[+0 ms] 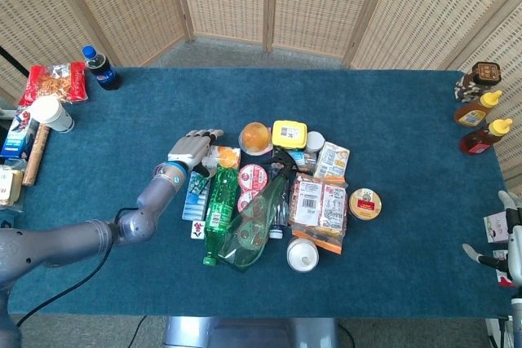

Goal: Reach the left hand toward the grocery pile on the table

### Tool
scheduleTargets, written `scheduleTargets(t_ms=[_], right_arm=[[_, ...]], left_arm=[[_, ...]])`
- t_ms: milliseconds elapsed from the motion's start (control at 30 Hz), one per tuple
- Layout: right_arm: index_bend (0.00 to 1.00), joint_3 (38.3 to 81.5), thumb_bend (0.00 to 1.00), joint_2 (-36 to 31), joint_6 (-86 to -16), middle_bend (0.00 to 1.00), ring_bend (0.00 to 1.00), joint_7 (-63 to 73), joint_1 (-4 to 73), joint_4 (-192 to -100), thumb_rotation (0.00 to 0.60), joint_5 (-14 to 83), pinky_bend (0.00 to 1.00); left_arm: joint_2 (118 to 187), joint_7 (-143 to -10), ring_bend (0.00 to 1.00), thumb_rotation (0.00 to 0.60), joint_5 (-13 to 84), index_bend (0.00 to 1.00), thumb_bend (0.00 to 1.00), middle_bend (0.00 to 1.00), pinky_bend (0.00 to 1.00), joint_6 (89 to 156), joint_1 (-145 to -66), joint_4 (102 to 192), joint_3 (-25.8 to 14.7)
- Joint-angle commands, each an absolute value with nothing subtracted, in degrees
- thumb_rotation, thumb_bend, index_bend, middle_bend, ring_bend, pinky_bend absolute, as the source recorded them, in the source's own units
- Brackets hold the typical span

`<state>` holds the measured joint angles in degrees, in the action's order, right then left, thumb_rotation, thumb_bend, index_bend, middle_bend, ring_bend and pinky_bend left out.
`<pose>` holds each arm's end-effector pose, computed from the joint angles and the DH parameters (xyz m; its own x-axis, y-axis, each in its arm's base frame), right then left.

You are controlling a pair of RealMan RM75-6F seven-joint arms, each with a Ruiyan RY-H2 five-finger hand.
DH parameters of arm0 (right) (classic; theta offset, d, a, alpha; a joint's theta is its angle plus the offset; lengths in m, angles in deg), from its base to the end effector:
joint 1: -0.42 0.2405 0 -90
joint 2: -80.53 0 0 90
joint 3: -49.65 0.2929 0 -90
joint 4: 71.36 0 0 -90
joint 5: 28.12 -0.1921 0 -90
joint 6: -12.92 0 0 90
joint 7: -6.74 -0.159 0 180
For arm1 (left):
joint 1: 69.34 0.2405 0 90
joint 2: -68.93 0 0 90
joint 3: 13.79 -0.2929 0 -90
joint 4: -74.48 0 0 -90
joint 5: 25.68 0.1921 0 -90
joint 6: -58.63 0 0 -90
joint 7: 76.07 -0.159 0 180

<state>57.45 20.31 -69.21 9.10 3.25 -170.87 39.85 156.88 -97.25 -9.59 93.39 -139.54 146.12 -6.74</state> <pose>-0.3638 -0.1928 0.2248 0.3357 0.0078 0.9419 -0.8973 0.3068 0.3173 -0.1092 0.4780 -0.0159 0.3027 0.5430 0.7833 0.9516 -0.1265 -0.2801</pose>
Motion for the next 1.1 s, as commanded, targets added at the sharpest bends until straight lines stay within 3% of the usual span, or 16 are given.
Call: scheduleTargets(t_ms=[33, 267, 467, 633, 767, 1100], right_arm=[[0.00, 57.53, 0.00, 20.37, -69.44, 0.00, 0.00, 8.29, 2.98, -170.90, 0.554, 40.18, 0.00], [0.00, 57.70, 0.00, 20.64, -70.16, 0.00, 0.00, 6.98, 2.16, -170.57, 0.556, 40.55, 0.00], [0.00, 57.89, 0.00, 20.90, -70.47, 0.00, 0.00, 5.78, 1.61, -170.61, 0.556, 40.81, 0.00], [0.00, 58.12, 0.00, 21.29, -71.26, 0.00, 0.00, 5.74, 1.23, -171.08, 0.555, 41.33, 0.00], [0.00, 58.19, 0.00, 21.20, -71.29, 0.00, 0.00, 5.59, 1.16, -171.24, 0.555, 41.60, 0.00], [0.00, 58.22, 0.00, 20.19, -70.22, 0.00, 0.00, 5.36, 1.79, -170.64, 0.555, 42.40, 0.00]], left_arm=[[157.35, -97.72, 0.02, 0.600, -10.28, 0.08, 0.36, 0.04, 0.00, 93.74, -140.07, 145.68, -7.06], [157.54, -98.32, 0.31, 0.600, -11.66, 0.21, 0.36, 0.24, 0.00, 95.28, -140.18, 145.39, -7.55], [157.90, -99.35, 0.48, 0.600, -13.75, 0.37, 0.41, 0.41, 0.00, 95.86, -140.27, 144.82, -8.21], [157.61, -97.67, 0.64, 0.600, -13.23, 0.50, 0.49, 0.56, 0.11, 98.71, -139.32, 145.14, -5.96], [155.94, -97.09, 0.68, 0.600, -11.96, 0.55, 0.50, 0.61, 0.17, 100.28, -138.20, 146.75, -4.97], [146.57, -89.32, 0.69, 0.600, -1.91, 0.55, 0.49, 0.61, 0.17, 106.30, -131.64, 159.77, 0.69]])
